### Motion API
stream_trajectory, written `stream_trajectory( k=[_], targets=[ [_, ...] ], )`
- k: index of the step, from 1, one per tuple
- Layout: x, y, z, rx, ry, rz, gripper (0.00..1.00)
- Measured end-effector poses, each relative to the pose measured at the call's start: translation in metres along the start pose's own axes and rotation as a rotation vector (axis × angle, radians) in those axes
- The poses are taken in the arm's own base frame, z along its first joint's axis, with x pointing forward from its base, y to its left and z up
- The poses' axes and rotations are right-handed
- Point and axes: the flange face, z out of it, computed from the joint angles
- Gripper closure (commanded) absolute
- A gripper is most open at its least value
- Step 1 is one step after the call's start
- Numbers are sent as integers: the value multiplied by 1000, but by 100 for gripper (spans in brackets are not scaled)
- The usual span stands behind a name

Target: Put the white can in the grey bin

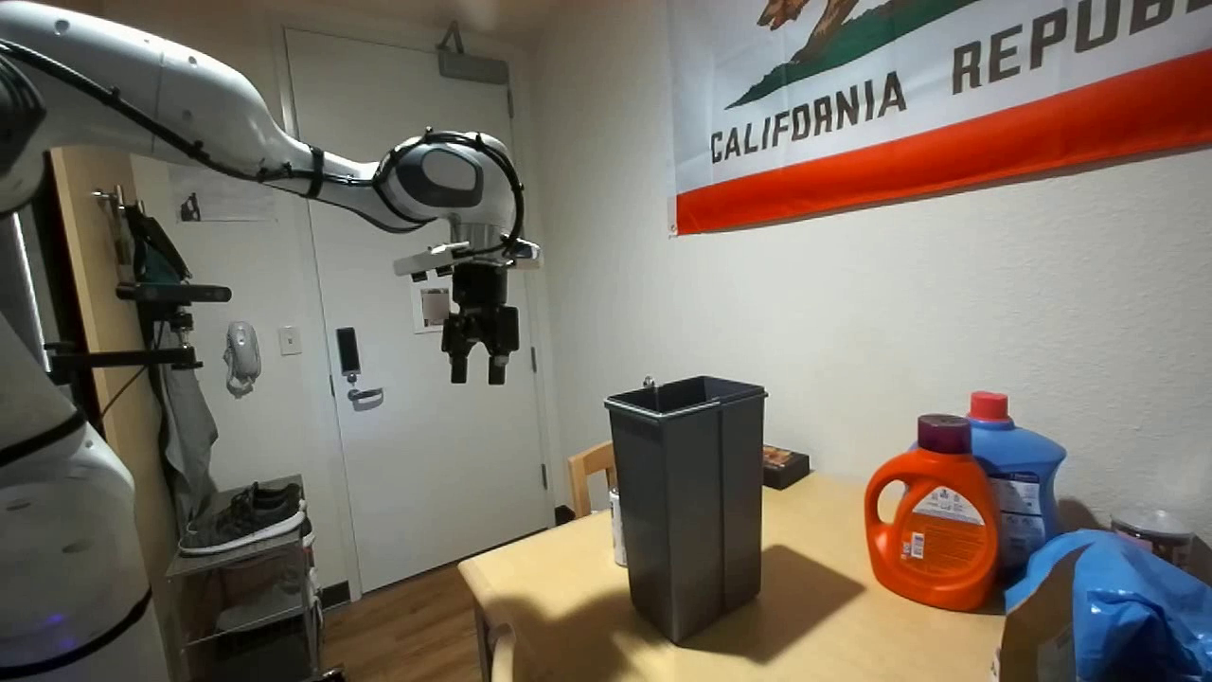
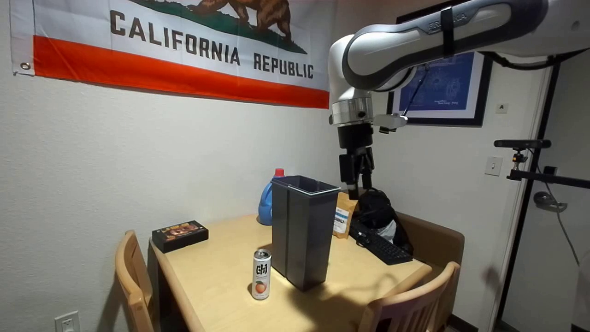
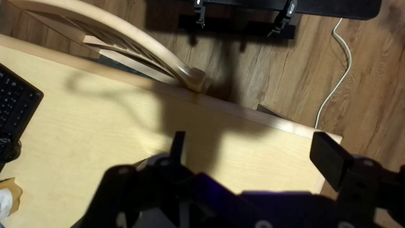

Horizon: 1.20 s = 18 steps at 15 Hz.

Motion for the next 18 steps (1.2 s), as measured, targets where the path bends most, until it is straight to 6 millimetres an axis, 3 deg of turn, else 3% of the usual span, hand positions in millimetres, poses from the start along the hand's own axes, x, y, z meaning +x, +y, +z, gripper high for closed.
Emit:
stream_trajectory(
  k=[4, 9, 12, 18],
  targets=[
    [28, -21, 7, -56, 75, 42, 0],
    [59, -39, 21, -260, 179, 108, 0],
    [66, -47, 30, -321, 177, 120, 0],
    [66, -48, 31, -330, 177, 117, 0]
  ],
)
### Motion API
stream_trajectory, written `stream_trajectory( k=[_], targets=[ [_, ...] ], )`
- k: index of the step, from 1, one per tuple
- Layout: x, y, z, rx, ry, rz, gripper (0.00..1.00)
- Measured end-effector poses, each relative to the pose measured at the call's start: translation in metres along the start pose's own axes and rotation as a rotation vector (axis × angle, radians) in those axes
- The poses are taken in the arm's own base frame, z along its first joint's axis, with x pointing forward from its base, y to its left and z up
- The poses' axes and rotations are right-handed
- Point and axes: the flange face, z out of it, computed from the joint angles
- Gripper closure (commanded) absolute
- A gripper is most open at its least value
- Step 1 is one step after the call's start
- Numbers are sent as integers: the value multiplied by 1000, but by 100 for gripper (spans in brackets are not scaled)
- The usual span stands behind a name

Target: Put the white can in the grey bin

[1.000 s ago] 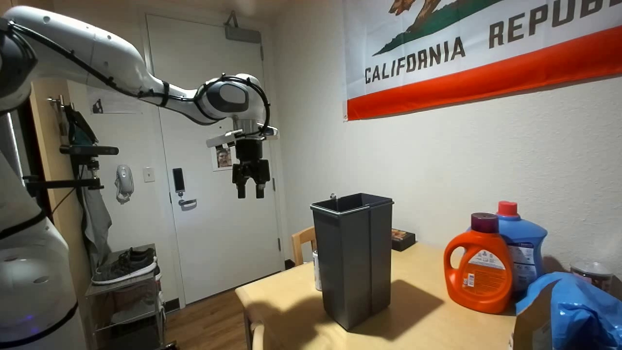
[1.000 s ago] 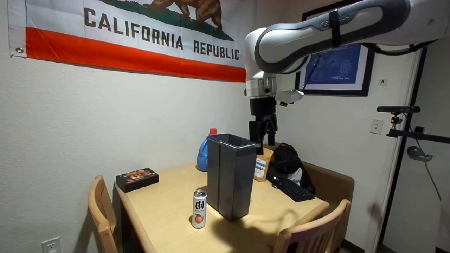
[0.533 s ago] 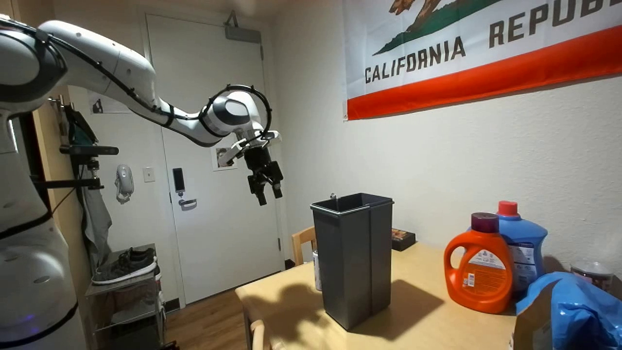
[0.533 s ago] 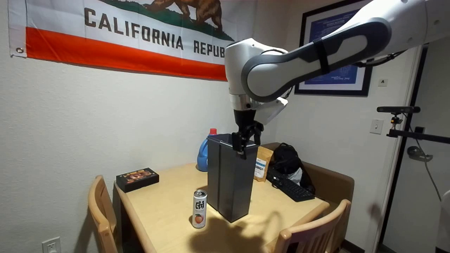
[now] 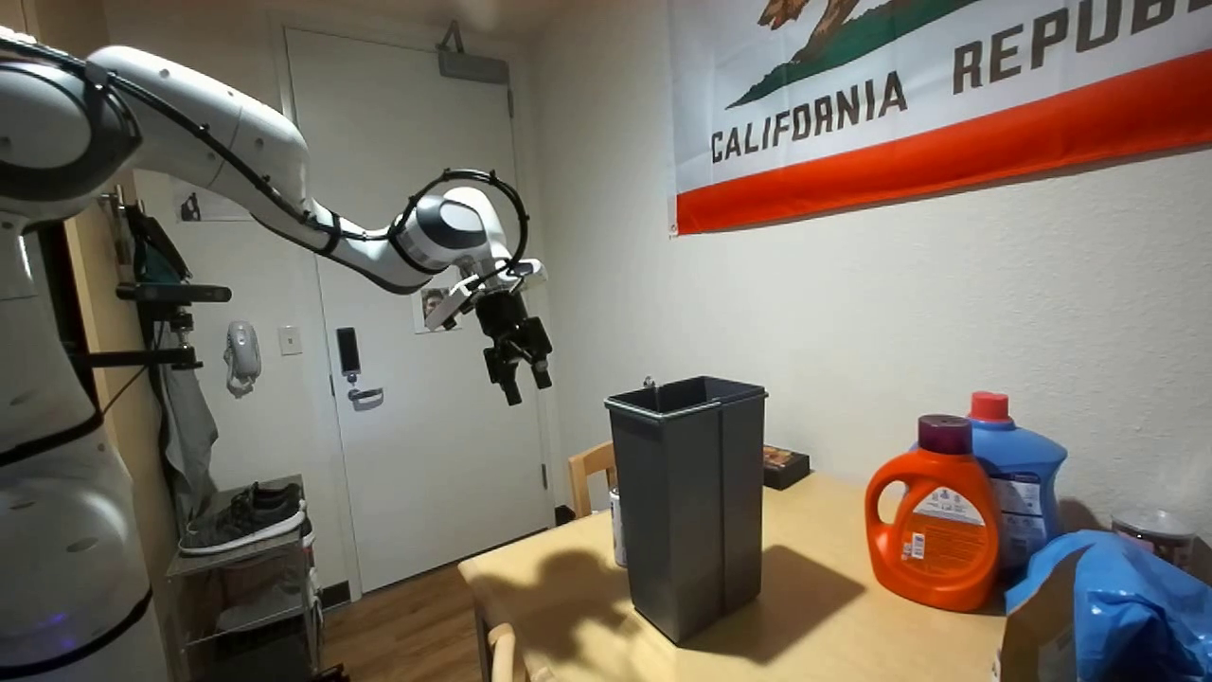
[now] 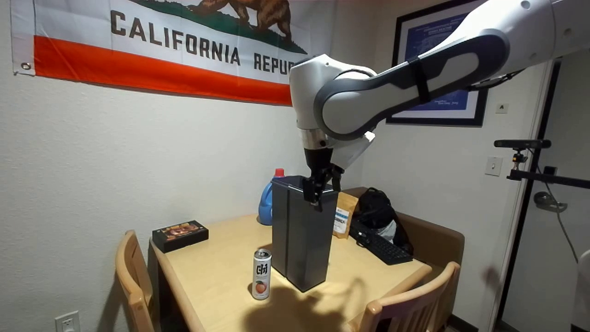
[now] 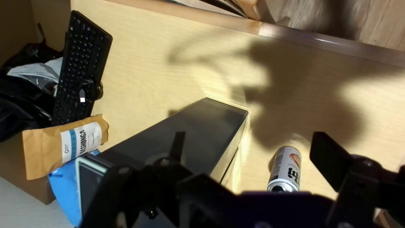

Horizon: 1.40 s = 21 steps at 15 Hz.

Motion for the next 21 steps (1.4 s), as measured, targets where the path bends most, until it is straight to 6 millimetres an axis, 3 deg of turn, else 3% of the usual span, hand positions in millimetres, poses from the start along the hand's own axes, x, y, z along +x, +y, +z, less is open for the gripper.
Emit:
stream_trajectory(
  k=[4, 9, 13, 21],
  targets=[
    [1, -6, 2, 1, 0, -11, 0],
    [13, -44, 12, 11, 27, -16, 0],
    [25, -70, 31, 0, 28, -9, 0],
    [62, -88, 69, 30, -10, -51, 0]
  ],
)
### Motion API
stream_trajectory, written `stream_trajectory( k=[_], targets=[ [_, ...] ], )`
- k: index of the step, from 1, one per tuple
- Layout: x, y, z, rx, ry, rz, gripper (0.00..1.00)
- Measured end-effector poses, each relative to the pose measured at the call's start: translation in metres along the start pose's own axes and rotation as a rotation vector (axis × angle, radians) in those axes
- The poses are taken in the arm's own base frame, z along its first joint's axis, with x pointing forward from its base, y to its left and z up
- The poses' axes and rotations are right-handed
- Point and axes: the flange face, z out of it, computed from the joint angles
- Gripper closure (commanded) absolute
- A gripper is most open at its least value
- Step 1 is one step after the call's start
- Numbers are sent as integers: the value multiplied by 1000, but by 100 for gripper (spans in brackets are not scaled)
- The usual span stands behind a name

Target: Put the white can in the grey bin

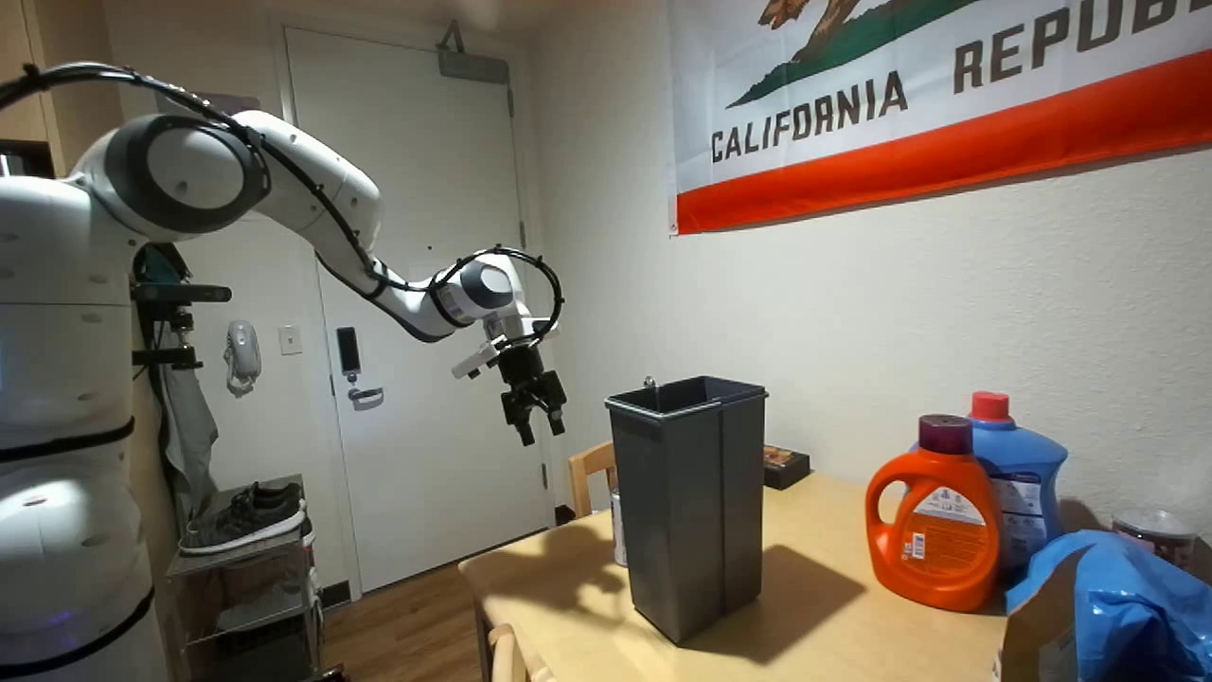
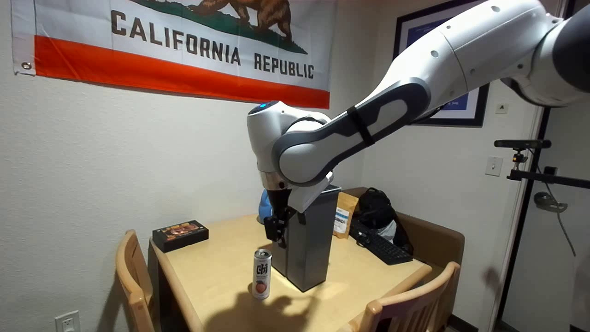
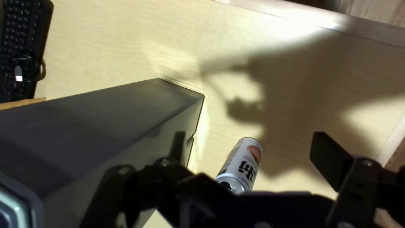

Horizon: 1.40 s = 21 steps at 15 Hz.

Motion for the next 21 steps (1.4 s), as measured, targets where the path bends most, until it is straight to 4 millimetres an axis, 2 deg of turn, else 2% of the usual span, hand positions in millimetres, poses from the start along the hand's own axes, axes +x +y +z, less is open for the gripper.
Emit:
stream_trajectory(
  k=[6, 10, 15, 18, 21],
  targets=[
    [24, -8, 21, 41, -47, -65, 0],
    [28, -12, 31, 16, -140, -194, 0],
    [26, -3, 26, -56, -266, -410, 0],
    [26, 5, 15, -54, -311, -571, 0],
    [30, 5, 2, -30, -304, -745, 0]
  ],
)
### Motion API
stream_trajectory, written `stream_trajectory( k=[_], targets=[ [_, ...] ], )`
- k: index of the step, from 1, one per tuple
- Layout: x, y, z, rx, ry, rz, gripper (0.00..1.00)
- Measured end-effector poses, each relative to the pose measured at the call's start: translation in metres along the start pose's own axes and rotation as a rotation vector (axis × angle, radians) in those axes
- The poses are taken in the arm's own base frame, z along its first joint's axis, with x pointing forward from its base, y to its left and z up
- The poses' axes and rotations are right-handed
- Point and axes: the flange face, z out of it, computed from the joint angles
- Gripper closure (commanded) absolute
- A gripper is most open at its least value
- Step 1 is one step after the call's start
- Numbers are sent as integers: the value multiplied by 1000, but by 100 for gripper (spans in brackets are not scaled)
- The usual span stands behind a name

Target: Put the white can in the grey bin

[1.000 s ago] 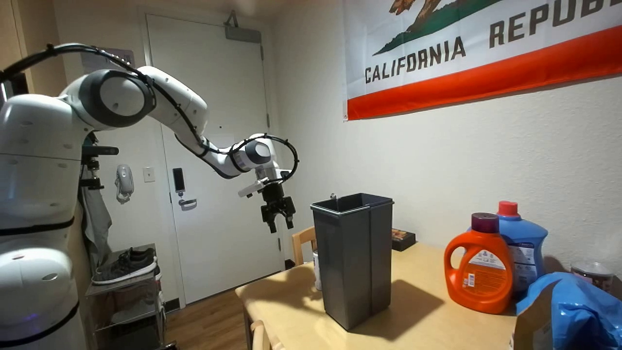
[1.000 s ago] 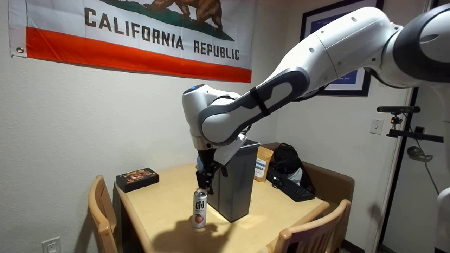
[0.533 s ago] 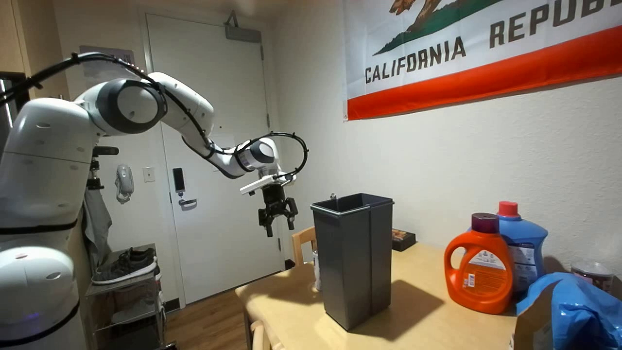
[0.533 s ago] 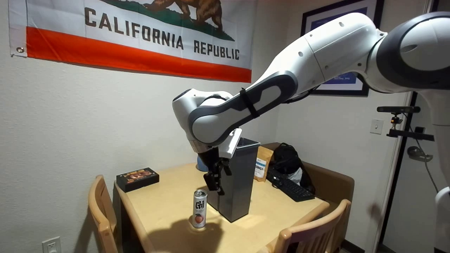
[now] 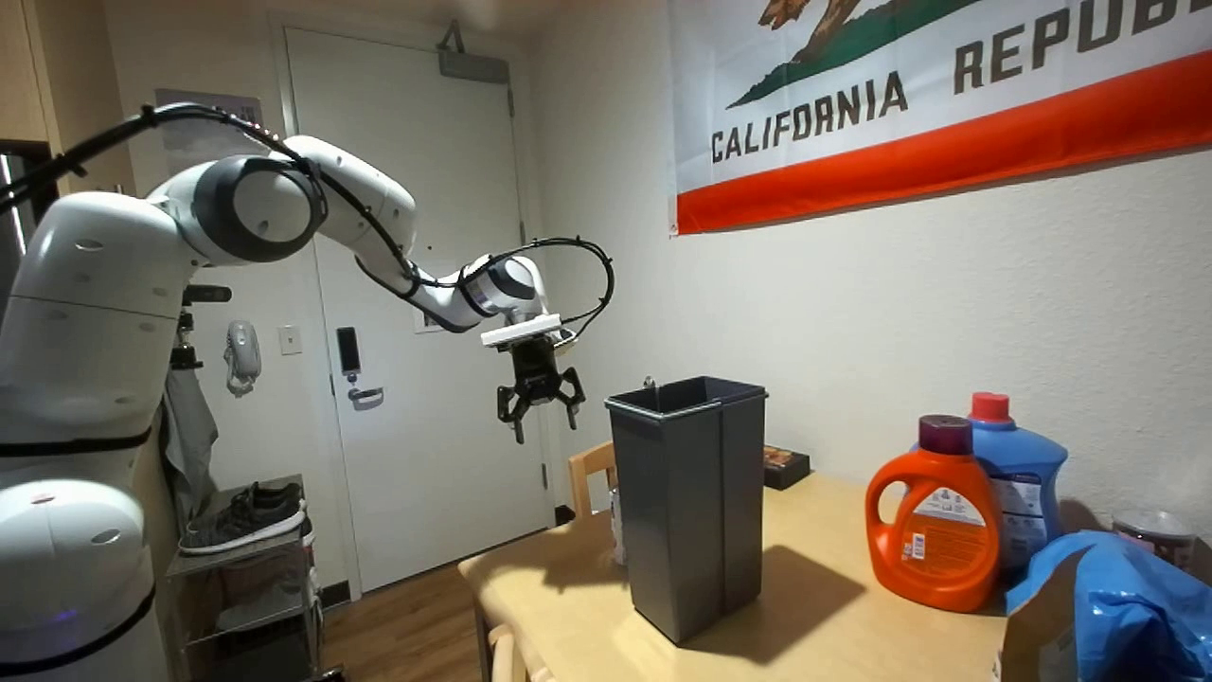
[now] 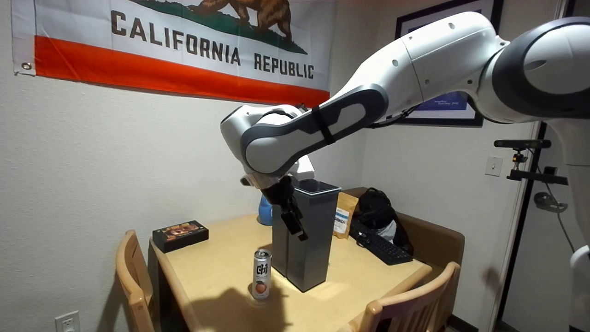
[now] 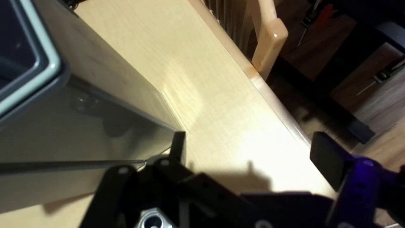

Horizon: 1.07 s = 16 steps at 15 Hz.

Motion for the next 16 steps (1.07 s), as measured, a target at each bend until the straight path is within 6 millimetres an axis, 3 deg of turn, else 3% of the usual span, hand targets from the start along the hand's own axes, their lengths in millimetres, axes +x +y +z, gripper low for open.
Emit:
stream_trajectory(
  k=[3, 9, 12, 16],
  targets=[
    [2, -3, -8, -6, 15, -174, 0],
    [5, -4, -7, -2, 19, -181, 0],
    [13, -6, -8, 53, 113, -265, 0],
    [20, 12, -1, 164, 219, -327, 0]
  ],
)
